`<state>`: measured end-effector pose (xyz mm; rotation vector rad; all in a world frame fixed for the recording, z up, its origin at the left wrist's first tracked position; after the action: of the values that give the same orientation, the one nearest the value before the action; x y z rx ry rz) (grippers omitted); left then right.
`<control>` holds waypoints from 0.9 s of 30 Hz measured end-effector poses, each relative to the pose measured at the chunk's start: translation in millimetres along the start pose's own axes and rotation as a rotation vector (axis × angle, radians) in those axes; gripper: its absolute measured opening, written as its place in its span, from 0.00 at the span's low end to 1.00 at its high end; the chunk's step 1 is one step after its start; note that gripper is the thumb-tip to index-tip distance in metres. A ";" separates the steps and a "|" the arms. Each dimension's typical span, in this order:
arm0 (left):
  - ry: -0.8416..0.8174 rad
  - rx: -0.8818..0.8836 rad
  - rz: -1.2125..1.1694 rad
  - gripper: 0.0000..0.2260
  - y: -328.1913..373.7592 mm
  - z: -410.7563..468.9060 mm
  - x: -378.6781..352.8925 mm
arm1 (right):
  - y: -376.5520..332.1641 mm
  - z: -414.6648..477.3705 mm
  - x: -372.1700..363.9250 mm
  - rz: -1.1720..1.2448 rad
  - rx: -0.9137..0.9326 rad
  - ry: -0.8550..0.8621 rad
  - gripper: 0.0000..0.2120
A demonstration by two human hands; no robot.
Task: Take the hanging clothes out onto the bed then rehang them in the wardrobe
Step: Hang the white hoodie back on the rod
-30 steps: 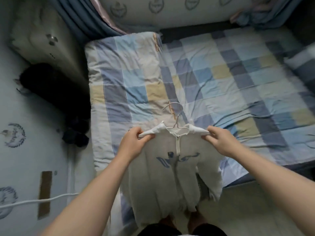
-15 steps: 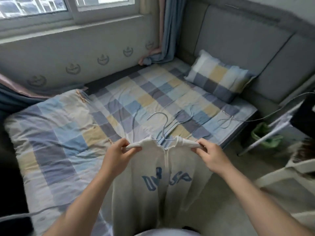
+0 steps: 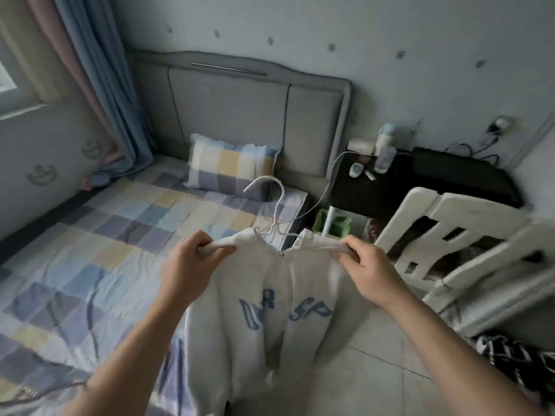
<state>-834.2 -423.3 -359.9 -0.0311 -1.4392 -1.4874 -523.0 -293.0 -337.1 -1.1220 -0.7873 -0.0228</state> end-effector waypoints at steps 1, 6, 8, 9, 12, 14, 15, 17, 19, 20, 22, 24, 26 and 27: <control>-0.032 -0.028 -0.013 0.16 18.8 8.4 -20.1 | 9.7 -2.3 22.8 -0.013 -0.012 0.027 0.10; -0.189 -0.194 -0.129 0.15 120.8 46.2 -119.2 | 51.1 -16.3 133.6 -0.104 -0.083 0.193 0.14; -0.241 -0.247 -0.161 0.16 163.0 60.3 -157.5 | 65.6 -23.2 176.3 -0.164 -0.109 0.270 0.15; -0.267 -0.275 -0.167 0.16 184.9 67.1 -175.6 | 72.1 -26.6 197.4 -0.190 -0.120 0.314 0.15; -0.333 -0.366 -0.201 0.17 255.5 86.2 -229.6 | 91.4 -38.2 260.6 -0.232 -0.172 0.457 0.15; -0.379 -0.437 -0.251 0.17 304.1 98.3 -265.2 | 100.9 -45.2 301.3 -0.269 -0.211 0.543 0.15; -0.409 -0.477 -0.283 0.17 329.0 103.6 -283.1 | 104.0 -48.4 321.1 -0.285 -0.227 0.582 0.14; -0.458 -0.568 -0.360 0.18 380.8 113.5 -316.9 | 105.6 -55.4 361.6 -0.310 -0.242 0.665 0.11; -0.497 -0.657 -0.434 0.18 434.4 122.5 -346.0 | 101.0 -62.0 400.3 -0.385 -0.284 0.734 0.12; -0.521 -0.693 -0.468 0.18 460.6 126.2 -360.1 | 97.1 -64.9 418.1 -0.433 -0.318 0.757 0.12; -0.572 -0.752 -0.534 0.19 512.1 132.8 -387.5 | 84.9 -71.7 451.2 -0.516 -0.367 0.810 0.13; -0.651 -0.794 -0.620 0.20 563.2 134.5 -414.4 | 71.2 -80.1 481.4 -0.589 -0.408 0.882 0.13; -0.713 -0.870 -0.694 0.18 614.6 129.4 -435.0 | 58.5 -90.0 509.1 -0.662 -0.463 0.949 0.12; -0.733 -0.911 -0.718 0.16 639.0 124.6 -443.0 | 52.5 -96.0 523.1 -0.702 -0.493 0.980 0.12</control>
<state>-283.4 94.0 -138.3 -0.7491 -1.2061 -2.8416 -64.7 -157.9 -97.7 -1.0552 -0.2335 -1.3154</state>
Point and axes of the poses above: each hand's wrist, its own z-axis towards the middle knuckle, its own x-axis out of the back of the hand, y = z × x, the point moved 8 cm from there along z, towards the middle knuckle, and after that the axes turned 6 degrees about z, right-handed, at the moved point
